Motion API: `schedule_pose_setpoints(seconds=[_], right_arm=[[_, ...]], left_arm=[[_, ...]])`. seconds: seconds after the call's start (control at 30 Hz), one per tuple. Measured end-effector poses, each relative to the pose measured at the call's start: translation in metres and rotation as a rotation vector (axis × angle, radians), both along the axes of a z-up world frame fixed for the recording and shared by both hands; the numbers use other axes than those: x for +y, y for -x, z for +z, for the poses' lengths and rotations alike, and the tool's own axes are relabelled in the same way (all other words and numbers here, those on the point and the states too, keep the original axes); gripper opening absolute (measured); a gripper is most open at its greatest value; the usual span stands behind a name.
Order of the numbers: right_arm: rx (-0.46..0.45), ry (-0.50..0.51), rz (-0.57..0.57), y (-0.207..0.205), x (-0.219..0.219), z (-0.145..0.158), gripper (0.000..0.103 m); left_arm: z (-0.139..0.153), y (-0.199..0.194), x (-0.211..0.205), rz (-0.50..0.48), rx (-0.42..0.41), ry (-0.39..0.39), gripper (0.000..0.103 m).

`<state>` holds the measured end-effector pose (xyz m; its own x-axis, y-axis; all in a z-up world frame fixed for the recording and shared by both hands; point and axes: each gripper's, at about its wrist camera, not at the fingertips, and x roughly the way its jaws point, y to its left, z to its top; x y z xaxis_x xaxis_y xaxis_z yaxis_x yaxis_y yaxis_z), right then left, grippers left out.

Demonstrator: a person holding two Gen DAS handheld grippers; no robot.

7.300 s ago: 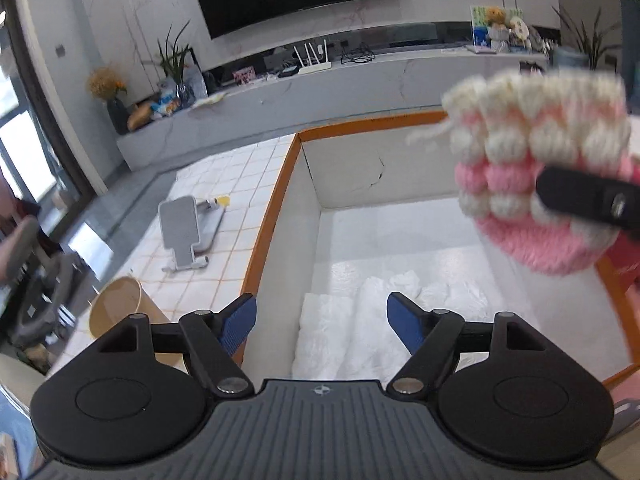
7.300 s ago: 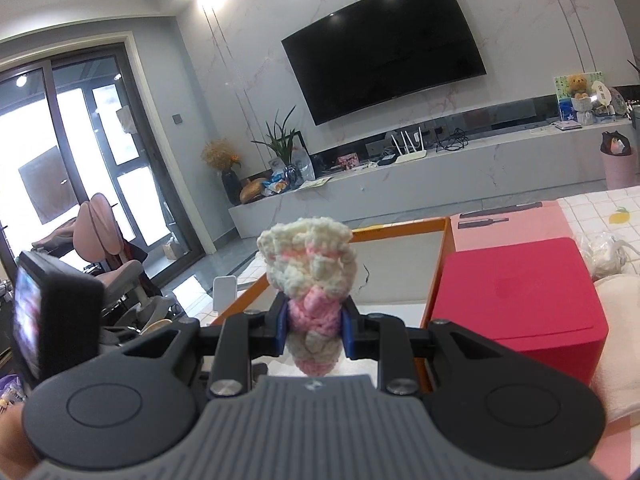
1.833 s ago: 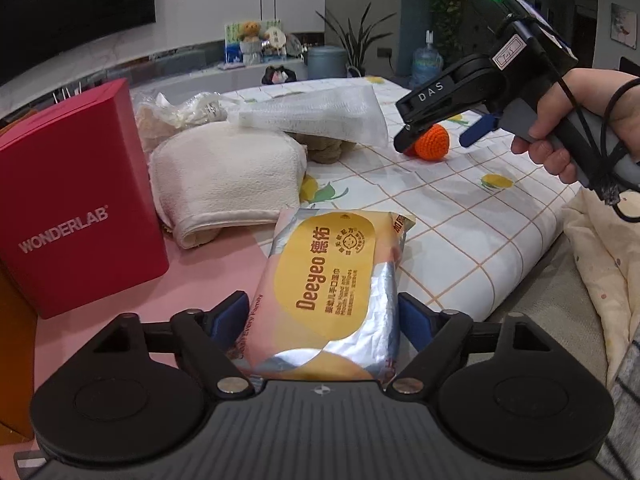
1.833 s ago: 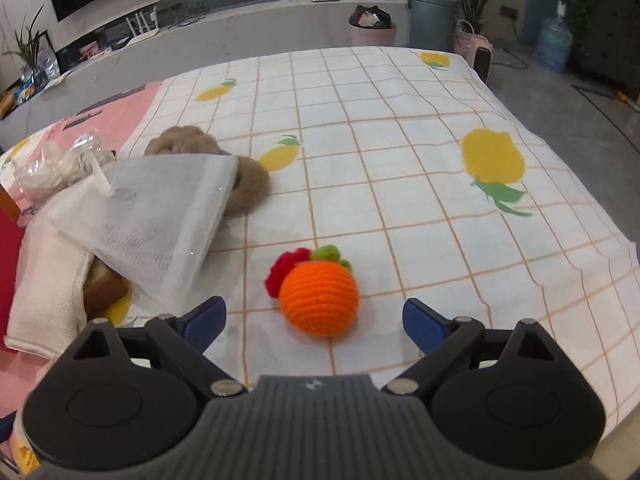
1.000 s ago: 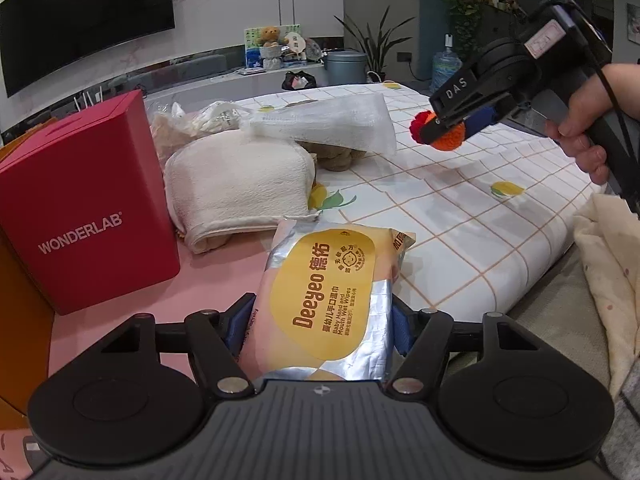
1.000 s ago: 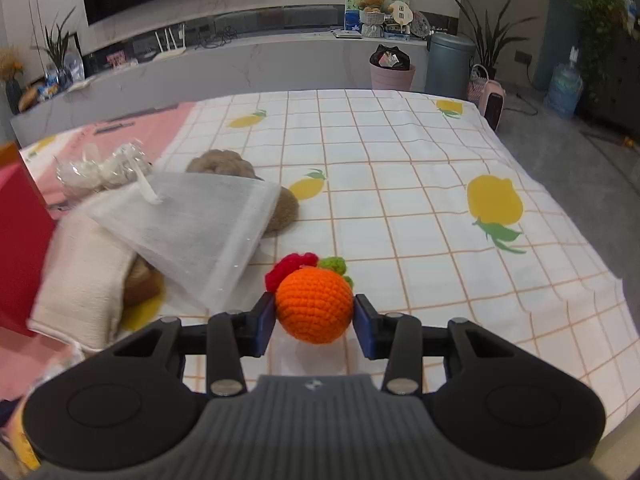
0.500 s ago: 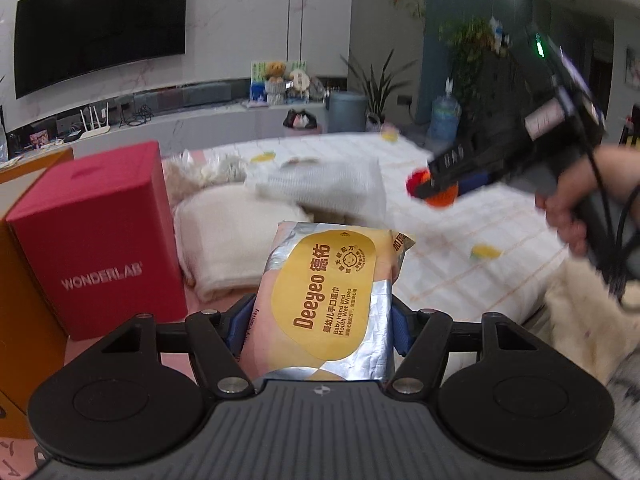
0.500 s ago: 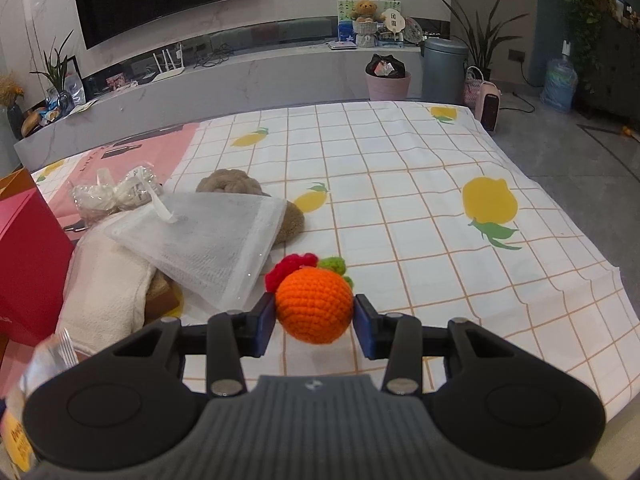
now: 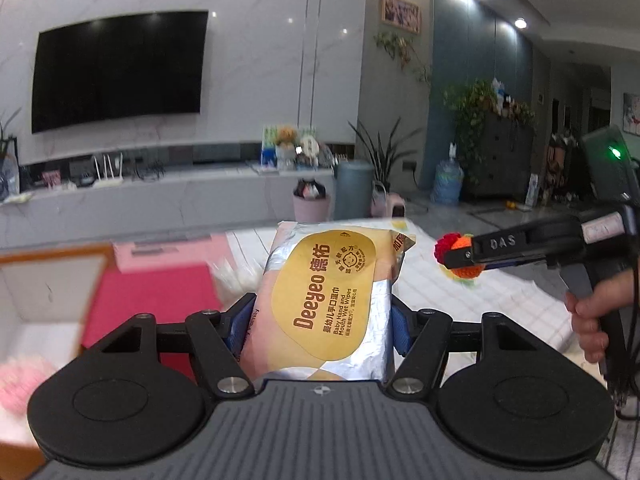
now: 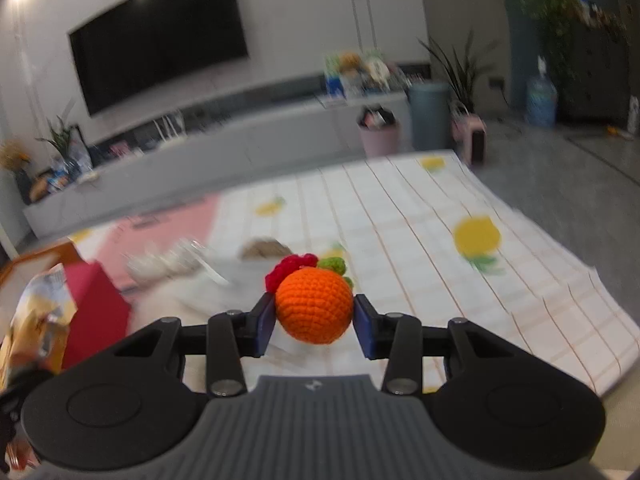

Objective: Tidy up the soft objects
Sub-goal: 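Carry the snack packet and orange ball over the orange box with both grippers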

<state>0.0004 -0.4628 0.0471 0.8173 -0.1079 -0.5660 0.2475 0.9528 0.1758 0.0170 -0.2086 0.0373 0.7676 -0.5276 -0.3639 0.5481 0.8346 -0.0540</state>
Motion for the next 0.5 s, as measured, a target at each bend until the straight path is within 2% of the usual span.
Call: schedule_pose_setpoints(seconds=[0.13,0.27,0.4,0.5], right_arm=[[-0.076,-0.009,0.046,0.007,0.037,0.028,0.042],[-0.112,0.011,0.138,0.005,0.09,0.05,0.042],[-0.159,0.007,0.213,-0.003,0.144,0.066,0.042],[-0.189,-0.012,0.231,-0.013,0.177,0.072,0.041]], left_arm=[[0.024,-0.004,0.035,0.063,-0.051,0.022,0.076],[0.035,-0.008,0.079,0.137,-0.05,0.008,0.076],[0.025,-0.014,0.115,0.237,-0.023,-0.084,0.076],[0.011,-0.029,0.131,0.315,0.045,-0.15,0.076]])
